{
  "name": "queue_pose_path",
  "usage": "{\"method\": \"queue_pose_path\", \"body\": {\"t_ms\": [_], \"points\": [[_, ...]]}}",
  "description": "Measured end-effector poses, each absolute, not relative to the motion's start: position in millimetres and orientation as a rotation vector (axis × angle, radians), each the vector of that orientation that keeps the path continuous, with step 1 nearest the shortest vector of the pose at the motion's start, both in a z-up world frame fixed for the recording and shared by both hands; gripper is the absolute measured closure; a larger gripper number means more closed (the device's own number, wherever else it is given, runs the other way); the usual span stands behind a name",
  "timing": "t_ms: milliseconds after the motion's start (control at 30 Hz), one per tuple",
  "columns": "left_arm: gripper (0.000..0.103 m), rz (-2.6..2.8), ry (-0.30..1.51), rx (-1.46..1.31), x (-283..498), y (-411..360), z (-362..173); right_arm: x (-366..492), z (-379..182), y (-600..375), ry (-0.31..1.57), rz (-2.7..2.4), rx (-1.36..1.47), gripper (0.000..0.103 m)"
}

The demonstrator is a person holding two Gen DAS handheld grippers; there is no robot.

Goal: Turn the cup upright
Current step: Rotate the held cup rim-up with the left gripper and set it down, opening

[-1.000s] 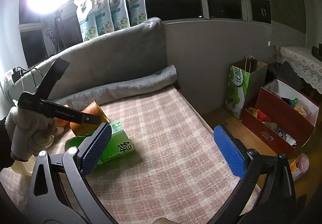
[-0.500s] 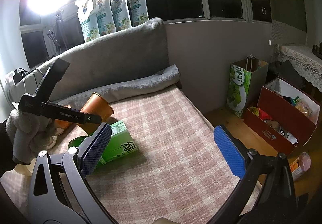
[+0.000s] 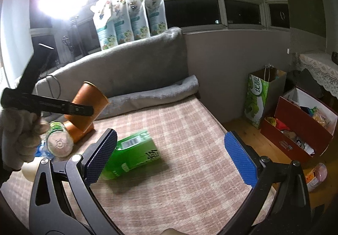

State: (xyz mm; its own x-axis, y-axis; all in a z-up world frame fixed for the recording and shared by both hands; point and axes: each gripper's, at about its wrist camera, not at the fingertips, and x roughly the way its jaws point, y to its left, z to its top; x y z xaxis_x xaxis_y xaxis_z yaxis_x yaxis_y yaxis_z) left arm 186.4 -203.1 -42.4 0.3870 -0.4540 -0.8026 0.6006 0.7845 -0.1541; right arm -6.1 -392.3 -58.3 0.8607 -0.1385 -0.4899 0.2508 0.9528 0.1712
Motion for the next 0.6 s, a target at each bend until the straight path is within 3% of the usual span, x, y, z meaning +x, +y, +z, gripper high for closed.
{"method": "queue_pose_path", "body": {"t_ms": [233,600], "points": [[0.041,-0.649,0.987,0.028,141,-160,-44,-11,-55,-378,0.513,-0.144,0.247,0.000],[0.041,-0.525,1.017,-0.222,82,-126,-96,-2,-72,-361,0.636,-0.026,0.290,0.000]]}}
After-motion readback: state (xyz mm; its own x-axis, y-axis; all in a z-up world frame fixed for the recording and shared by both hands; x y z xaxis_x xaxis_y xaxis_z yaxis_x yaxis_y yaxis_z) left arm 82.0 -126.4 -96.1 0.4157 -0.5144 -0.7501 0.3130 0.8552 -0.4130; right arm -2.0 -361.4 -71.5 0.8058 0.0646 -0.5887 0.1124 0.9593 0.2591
